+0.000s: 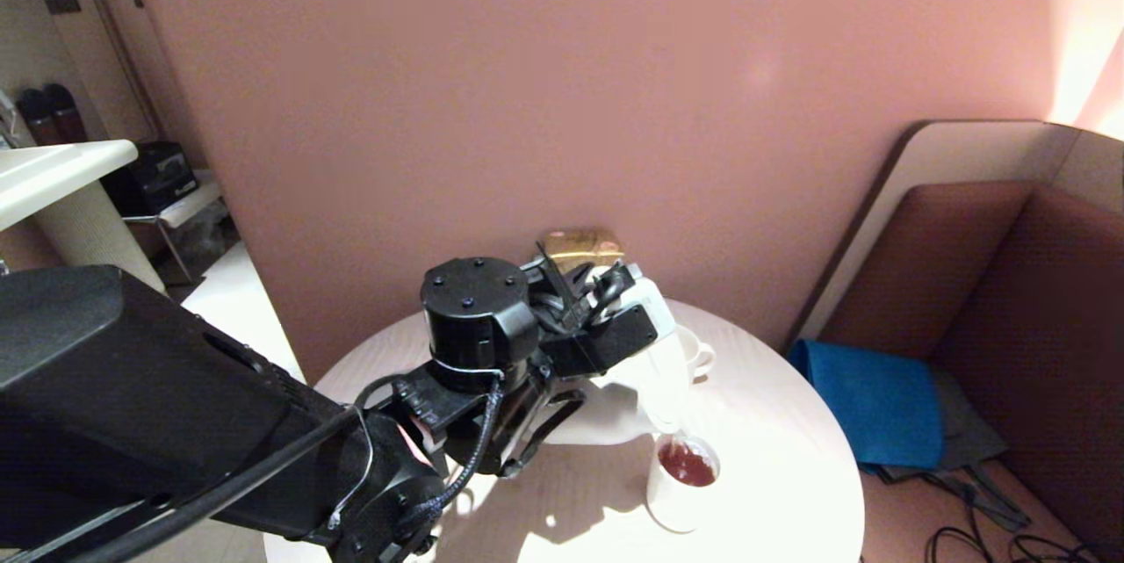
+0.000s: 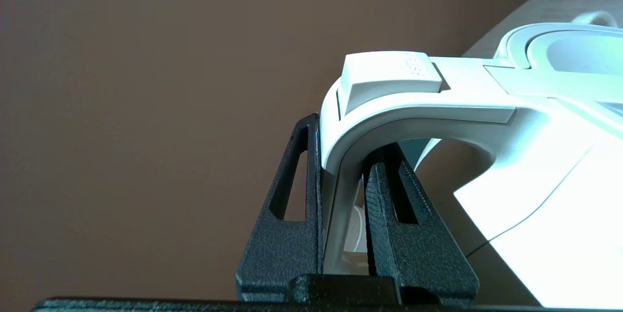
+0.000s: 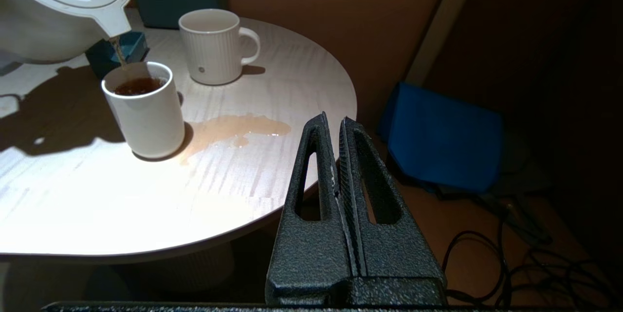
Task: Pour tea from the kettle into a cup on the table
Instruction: Pour water into the cup, then put down the kettle on the table
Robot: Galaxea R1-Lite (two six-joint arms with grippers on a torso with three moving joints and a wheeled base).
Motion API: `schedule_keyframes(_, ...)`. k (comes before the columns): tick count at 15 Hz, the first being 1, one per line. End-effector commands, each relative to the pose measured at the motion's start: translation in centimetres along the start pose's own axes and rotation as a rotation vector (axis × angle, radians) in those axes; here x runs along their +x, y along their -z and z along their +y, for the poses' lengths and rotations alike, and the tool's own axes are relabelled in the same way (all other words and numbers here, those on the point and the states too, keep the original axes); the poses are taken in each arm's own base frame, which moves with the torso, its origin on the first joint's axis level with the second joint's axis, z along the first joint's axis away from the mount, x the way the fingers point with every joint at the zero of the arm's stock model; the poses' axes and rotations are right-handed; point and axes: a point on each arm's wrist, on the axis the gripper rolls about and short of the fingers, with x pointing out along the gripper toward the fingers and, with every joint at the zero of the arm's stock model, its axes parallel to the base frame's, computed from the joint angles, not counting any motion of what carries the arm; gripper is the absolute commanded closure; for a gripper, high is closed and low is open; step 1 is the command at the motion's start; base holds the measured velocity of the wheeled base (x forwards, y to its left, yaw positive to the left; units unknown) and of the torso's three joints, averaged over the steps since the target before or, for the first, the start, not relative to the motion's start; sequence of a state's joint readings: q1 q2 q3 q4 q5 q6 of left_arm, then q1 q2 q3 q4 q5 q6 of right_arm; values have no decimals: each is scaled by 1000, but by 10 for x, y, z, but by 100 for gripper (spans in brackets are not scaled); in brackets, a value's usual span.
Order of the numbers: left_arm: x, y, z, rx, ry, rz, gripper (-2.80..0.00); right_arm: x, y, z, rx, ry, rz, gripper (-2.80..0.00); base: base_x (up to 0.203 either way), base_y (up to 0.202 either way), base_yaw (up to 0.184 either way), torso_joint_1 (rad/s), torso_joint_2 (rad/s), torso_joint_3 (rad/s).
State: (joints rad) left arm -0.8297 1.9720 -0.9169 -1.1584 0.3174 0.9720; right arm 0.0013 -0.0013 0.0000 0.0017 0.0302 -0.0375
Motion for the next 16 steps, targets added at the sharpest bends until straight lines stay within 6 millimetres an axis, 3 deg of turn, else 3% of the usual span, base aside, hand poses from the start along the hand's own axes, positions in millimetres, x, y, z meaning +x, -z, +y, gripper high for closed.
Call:
schedule_keyframes(1,5,-4,4,-24,-25,-13,0,0,0,0,-1,-1,1,0,0,0,0,0,0,0)
schedule_keyframes(8,3,-5,8,-145,-33,-13,0,0,0,0,-1,-1,1,0,0,0,0,0,0,0)
schedule_keyframes(11,1,3,16,-233,-52,8,0,0,0,0,-1,-1,1,0,0,0,0,0,0,0)
schedule_keyframes(16,6,36,37,-404,-138,93,0,0,0,0,-1,-1,1,0,0,0,0,0,0,0)
